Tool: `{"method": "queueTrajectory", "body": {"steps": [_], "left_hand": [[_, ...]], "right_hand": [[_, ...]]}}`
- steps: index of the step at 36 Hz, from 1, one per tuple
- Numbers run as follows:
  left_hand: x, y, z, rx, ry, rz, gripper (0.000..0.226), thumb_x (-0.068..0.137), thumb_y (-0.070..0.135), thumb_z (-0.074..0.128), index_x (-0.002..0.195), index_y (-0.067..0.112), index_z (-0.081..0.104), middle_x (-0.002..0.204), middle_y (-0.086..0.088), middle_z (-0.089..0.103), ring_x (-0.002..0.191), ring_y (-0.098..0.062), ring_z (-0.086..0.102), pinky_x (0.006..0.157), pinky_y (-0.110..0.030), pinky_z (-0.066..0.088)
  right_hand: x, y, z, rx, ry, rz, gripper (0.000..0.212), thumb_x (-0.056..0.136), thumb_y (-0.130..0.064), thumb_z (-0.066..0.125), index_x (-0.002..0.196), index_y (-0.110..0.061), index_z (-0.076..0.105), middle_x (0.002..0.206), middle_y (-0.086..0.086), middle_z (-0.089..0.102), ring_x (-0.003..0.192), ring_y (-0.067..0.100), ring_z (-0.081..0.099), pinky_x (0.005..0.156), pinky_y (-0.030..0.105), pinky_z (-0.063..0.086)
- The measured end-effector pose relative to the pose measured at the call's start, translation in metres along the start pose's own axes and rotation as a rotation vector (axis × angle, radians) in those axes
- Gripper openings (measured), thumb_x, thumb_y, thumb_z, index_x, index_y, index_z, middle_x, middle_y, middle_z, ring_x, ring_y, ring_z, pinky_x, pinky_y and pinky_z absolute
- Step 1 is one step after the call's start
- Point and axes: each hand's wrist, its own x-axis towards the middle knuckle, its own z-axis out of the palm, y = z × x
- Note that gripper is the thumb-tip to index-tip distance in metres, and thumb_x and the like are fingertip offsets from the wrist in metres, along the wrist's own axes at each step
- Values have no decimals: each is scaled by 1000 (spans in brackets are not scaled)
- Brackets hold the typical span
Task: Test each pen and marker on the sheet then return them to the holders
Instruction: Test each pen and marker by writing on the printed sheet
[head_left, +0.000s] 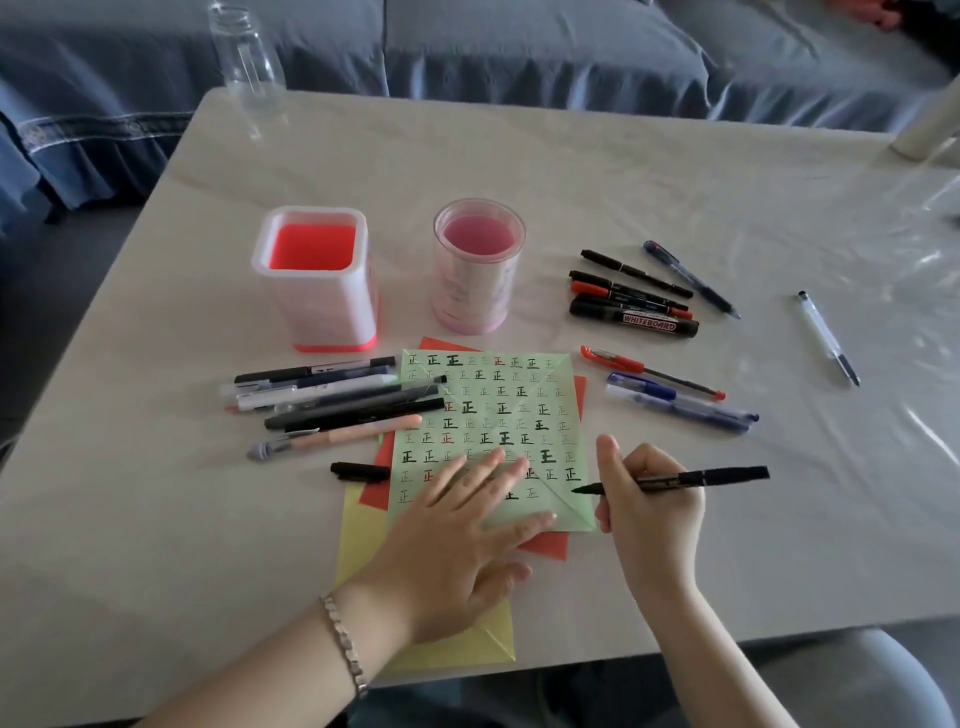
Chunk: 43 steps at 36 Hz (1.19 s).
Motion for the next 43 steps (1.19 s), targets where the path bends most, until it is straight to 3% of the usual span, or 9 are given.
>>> {"method": "queueTrajectory", "body": {"steps": [6,11,19,25,34,39,43], "left_hand": [[0,0,-2,-40,9,-7,43,97,52,22,135,42,40,150,-5,29,140,-26,22,109,-44,13],[1,0,-2,-81,27,-13,41,96,51,26,131,41,44,150,-5,31,139,-26,24,110,-43,12],[1,0,-2,-98,34,-13,40,95,51,29,129,41,47,150,-5,31,139,-25,22,111,-43,11],[1,1,-2,-102,34,-14,40,94,50,31,129,41,48,150,-5,30,140,-24,21,112,-42,9],[1,1,-3,-107,33,-15,39,94,50,31,128,40,49,149,-5,32,139,-25,21,111,-43,11],[1,1,-3,-98,30,-15,40,94,50,30,129,42,47,149,-5,32,139,-25,21,112,-42,9],[1,1,-4,-92,35,-14,39,94,50,32,129,42,47,148,-6,34,139,-25,21,112,-41,8]], "right_hand": [[-7,12,14,-46,51,7,42,84,-3,57,51,3,31,49,11,37,46,14,31,44,23,27],[-10,16,17,-107,42,-57,43,84,-3,56,49,-1,31,48,10,35,45,8,28,43,19,25],[-9,18,18,-155,-1,-76,39,84,-4,58,54,8,35,49,18,38,47,11,32,45,21,28],[-8,18,18,-164,14,-71,39,84,-5,58,53,6,36,48,10,38,46,8,32,43,17,27],[-8,16,18,-171,-26,-103,38,84,-4,58,54,9,38,51,24,43,47,9,33,45,18,28],[-8,19,18,-178,39,-111,40,83,-3,57,52,3,33,47,8,35,47,9,31,44,18,26],[-7,20,17,-161,25,-113,39,84,-3,57,52,5,35,48,13,38,47,9,32,45,18,28]]}}
